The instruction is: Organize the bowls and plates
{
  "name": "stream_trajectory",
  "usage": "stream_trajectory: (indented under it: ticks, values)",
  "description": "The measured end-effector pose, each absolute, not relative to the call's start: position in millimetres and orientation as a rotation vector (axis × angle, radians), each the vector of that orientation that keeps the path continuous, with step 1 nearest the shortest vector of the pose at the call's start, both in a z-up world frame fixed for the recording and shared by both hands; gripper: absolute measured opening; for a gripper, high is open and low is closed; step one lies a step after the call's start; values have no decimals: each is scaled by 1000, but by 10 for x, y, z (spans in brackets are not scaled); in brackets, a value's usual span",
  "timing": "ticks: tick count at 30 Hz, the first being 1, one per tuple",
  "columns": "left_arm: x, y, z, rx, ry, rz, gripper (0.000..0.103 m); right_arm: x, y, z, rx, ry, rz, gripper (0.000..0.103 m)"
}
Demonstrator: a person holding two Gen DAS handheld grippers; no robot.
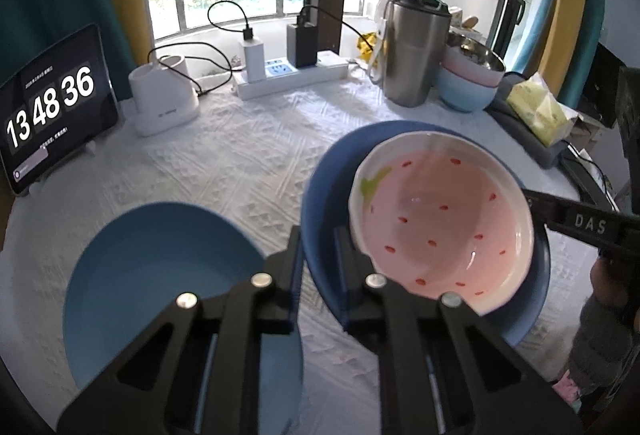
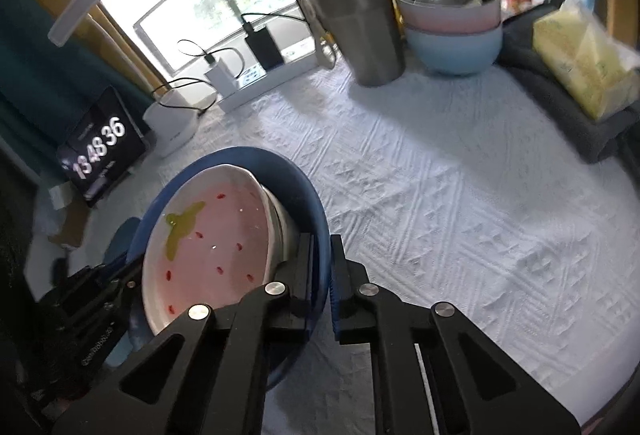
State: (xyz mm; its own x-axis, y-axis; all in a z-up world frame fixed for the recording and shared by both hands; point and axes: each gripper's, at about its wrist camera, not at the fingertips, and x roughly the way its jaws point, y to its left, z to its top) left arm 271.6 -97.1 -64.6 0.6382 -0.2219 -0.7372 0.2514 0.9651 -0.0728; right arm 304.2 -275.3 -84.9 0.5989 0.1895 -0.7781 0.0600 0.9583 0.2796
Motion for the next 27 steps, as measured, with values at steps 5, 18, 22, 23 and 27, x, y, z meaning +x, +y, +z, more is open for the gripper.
stream_trajectory:
  ticks: [5, 18, 22, 23, 27]
  values:
    - [2689, -980, -617, 26, 835, -279, 13, 3068, -2824, -865, 350, 949, 79, 9]
    - [2621, -1001, -584, 14, 845, -298, 13, 2996, -2861, -779, 342, 947, 57, 9]
    - [2598, -980, -533, 9, 838, -299, 13, 2973, -2849, -726, 333, 936, 57, 9]
    - [2594, -975, -521, 9, 836, -300, 13, 2969, -2845, -712, 332, 934, 57, 9]
    - [2573, -950, -472, 1, 830, -302, 13, 2957, -2828, -661, 326, 928, 61, 9]
